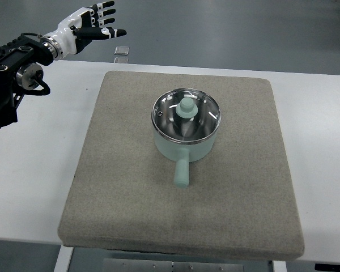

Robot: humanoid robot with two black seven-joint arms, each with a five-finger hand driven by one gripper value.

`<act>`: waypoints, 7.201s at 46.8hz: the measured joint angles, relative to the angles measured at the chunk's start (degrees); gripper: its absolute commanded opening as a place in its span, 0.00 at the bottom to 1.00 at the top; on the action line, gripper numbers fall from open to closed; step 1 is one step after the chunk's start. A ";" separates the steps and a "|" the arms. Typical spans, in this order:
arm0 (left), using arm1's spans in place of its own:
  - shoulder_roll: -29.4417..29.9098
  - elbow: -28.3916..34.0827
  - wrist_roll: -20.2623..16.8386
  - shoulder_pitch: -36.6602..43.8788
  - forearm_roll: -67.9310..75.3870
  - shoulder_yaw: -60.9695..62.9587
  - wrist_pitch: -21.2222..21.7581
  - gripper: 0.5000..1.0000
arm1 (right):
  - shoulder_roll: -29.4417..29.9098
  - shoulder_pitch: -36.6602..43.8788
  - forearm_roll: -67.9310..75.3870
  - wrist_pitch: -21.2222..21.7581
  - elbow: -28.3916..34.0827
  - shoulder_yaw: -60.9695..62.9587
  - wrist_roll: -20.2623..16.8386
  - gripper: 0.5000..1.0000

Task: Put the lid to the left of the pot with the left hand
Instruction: 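Swing the left hand over the saucepan toward the lid knob, then lower the left hand onto the glass lid around the green knob, then close the left hand fingers around the green lid knob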

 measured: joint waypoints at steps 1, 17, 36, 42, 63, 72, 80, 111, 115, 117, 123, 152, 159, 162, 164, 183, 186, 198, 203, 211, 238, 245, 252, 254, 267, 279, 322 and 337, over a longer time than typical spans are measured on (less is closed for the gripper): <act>0.37 -0.92 0.00 -0.34 1.46 0.00 -0.09 0.99 | 0.00 -0.01 0.00 0.00 0.00 0.00 0.00 0.85; 6.70 -18.22 -0.15 -3.81 25.05 1.59 -0.54 0.99 | 0.00 0.03 0.00 0.00 0.00 0.00 0.01 0.85; 8.30 -29.53 -8.96 -10.45 54.01 2.97 -2.35 0.99 | 0.00 0.04 0.00 0.00 0.00 0.00 0.01 0.85; 8.23 -29.83 -10.31 -12.74 56.13 2.99 -6.34 0.99 | 0.00 0.04 0.00 0.00 0.00 0.00 0.00 0.85; 7.39 -37.73 -17.99 -18.21 70.29 6.25 -11.22 0.99 | 0.00 0.02 0.00 0.00 0.00 0.00 0.00 0.85; 6.30 -37.77 -19.24 -18.15 77.55 6.26 -10.51 0.99 | 0.00 0.03 0.00 0.00 0.00 0.00 0.00 0.85; 5.36 -37.54 -19.26 -17.49 79.93 6.32 -9.50 0.98 | 0.00 0.05 0.00 0.00 0.00 0.00 0.00 0.85; 3.88 -37.32 -19.33 -17.50 82.94 10.38 -2.65 0.99 | 0.00 0.02 0.00 0.00 0.00 0.00 0.00 0.85; 3.82 -37.02 -19.35 -17.55 82.88 10.30 -2.39 0.99 | 0.00 0.03 0.00 0.00 0.00 0.00 0.00 0.85; 3.81 -36.92 -19.35 -17.55 82.88 10.30 -2.25 0.98 | 0.00 0.03 0.00 0.00 0.00 0.00 0.00 0.85; 3.80 -36.89 -19.35 -17.79 83.13 10.41 -2.20 0.97 | 0.00 0.02 0.00 0.00 0.00 0.00 0.00 0.85; 2.95 -34.89 -19.36 -17.53 83.39 10.43 -1.54 0.73 | 0.00 0.06 0.00 0.00 0.00 0.00 0.00 0.85; 2.57 -34.85 -19.44 -17.49 83.15 10.46 -1.62 0.74 | 0.00 -0.02 0.00 0.00 0.00 0.00 0.00 0.85; 2.38 -34.85 -19.45 -17.48 82.95 10.50 -1.83 0.74 | 0.00 0.02 0.00 0.00 0.00 0.00 0.00 0.85; 2.28 -34.85 -19.45 -17.48 82.80 10.53 -2.09 0.75 | 0.00 0.03 0.00 0.00 0.00 0.00 0.00 0.85; 2.22 -34.86 -19.45 -18.16 82.43 10.15 -7.77 0.83 | 0.00 0.06 0.00 0.00 0.00 0.00 0.00 0.85; 2.22 -34.85 -19.45 -18.18 82.43 10.20 -7.94 0.83 | 0.00 0.05 0.00 0.00 0.00 0.00 0.00 0.85; 1.17 -33.55 -19.46 -17.85 82.86 9.97 -7.06 0.72 | 0.00 0.05 0.00 0.00 0.00 0.00 0.00 0.85; 0.76 -32.29 -19.46 -17.58 82.75 9.90 -5.63 0.74 | 0.00 0.05 0.00 0.00 0.00 0.00 0.00 0.85; 0.67 -32.06 -19.46 -17.38 82.50 9.84 -4.76 0.76 | 0.00 0.01 0.00 0.00 0.00 0.00 0.00 0.85; -0.60 -31.63 -19.45 -17.30 82.66 9.41 -1.24 0.74 | 0.00 0.04 0.00 0.00 0.00 0.00 0.00 0.85; -0.60 -31.43 -19.45 -17.29 82.66 9.47 -0.97 0.69 | 0.00 0.03 0.00 0.00 0.00 0.00 0.00 0.85; -0.73 -31.33 -19.45 -17.00 82.91 9.49 -0.86 0.60 | 0.00 0.05 0.00 0.00 0.00 0.00 0.00 0.85; -0.94 -31.10 -19.44 -16.66 83.08 9.51 -0.63 0.60 | 0.00 0.03 0.00 0.00 0.00 0.00 0.00 0.85; -2.39 -28.62 -19.45 -15.99 83.28 9.52 0.80 0.42 | 0.00 0.02 0.00 0.00 0.00 0.00 0.00 0.85; -2.70 -28.71 -19.44 -15.99 82.71 9.37 0.82 0.41 | 0.00 0.02 0.00 0.00 0.00 0.00 0.00 0.85; -2.70 -29.43 -19.44 -16.27 83.34 9.63 2.71 0.00 | 0.00 0.05 0.00 0.00 0.00 0.00 0.00 0.85; -2.20 -29.43 -19.46 -16.65 82.82 9.21 2.81 0.00 | 0.00 0.01 0.00 0.00 0.00 0.00 0.00 0.85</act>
